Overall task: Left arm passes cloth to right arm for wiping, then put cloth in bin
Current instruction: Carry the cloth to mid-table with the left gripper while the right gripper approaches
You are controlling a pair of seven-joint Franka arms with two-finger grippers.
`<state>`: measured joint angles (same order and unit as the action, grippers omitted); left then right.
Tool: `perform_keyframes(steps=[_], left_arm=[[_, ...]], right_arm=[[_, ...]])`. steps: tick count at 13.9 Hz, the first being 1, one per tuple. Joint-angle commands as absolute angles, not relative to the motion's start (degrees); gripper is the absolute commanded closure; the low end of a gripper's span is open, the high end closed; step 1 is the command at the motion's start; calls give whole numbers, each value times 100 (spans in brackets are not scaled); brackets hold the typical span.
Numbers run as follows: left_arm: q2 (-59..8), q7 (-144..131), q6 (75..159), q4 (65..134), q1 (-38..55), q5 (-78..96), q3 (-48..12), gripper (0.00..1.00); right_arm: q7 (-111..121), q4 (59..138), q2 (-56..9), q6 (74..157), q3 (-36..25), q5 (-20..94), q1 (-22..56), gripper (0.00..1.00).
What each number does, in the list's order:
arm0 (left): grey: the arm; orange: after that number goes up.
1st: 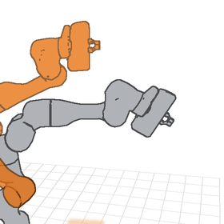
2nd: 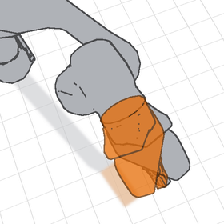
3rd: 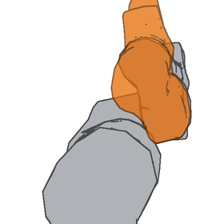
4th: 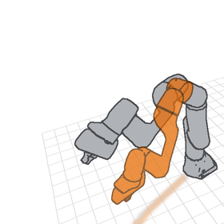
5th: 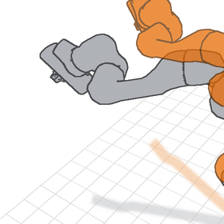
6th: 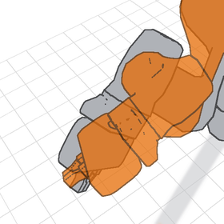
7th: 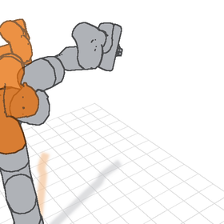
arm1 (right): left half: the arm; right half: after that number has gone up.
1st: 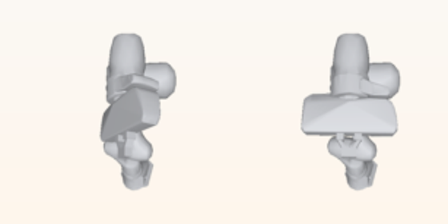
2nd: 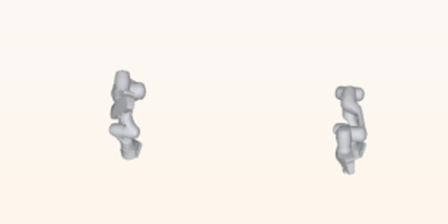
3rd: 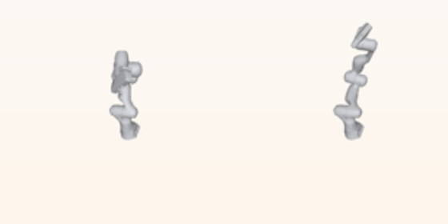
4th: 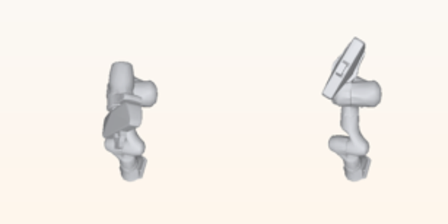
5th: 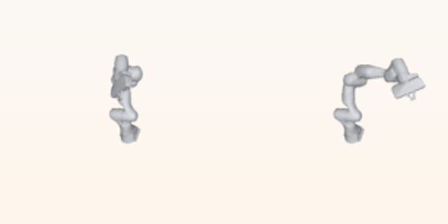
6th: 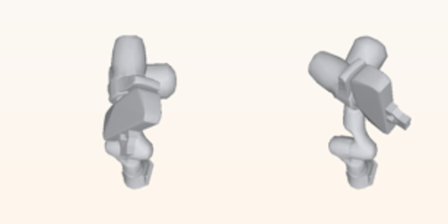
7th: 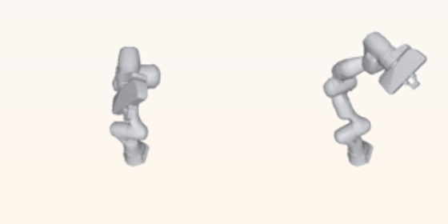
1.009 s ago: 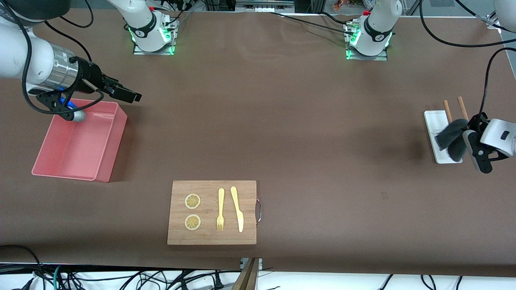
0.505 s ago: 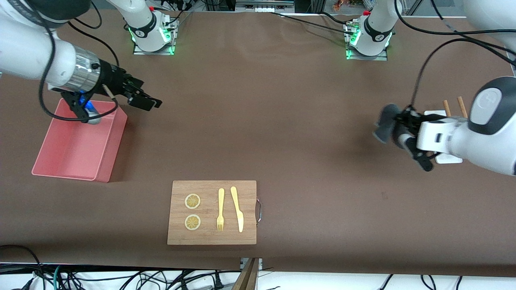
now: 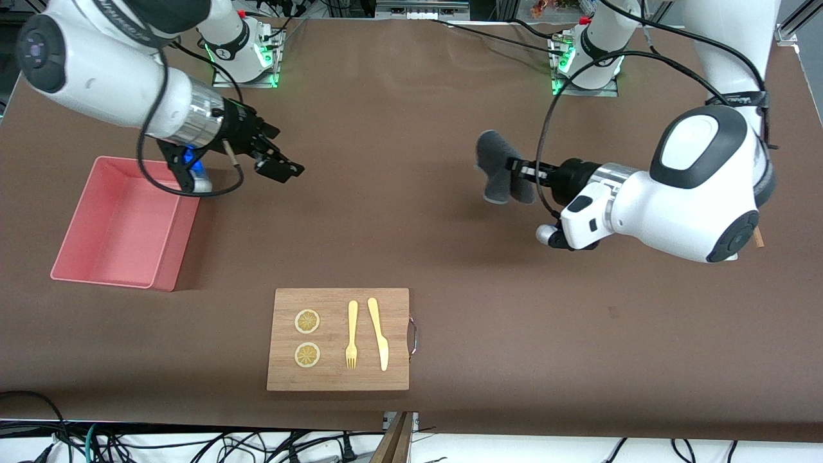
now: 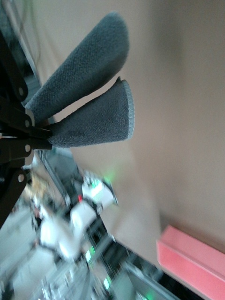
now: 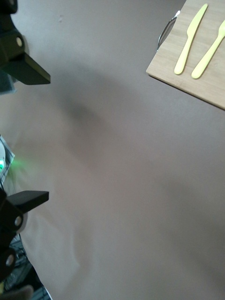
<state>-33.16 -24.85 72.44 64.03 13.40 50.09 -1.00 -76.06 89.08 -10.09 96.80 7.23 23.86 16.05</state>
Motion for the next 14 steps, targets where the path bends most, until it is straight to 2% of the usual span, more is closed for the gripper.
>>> perform_keyframes(steps=[1,8,10,14], left_arm=[[-3463,-3845,7784,6196,1528,5650,-18,100],[-3498,-5667,9024,6249,1950,6608,-18,100],[-3498,-6132,9429,6240,2091,6671,-18,100],[-3498,-6319,9501,6214,2136,6653,-18,100]], right_arm=[[-7963,8789,-1134,9747,677,2505,1784,0],[-8682,8789,-1380,10072,686,2566,2171,0],[-8815,8789,-1380,10116,668,3021,2171,0],[-9604,8798,-1459,10186,659,3418,2171,0]])
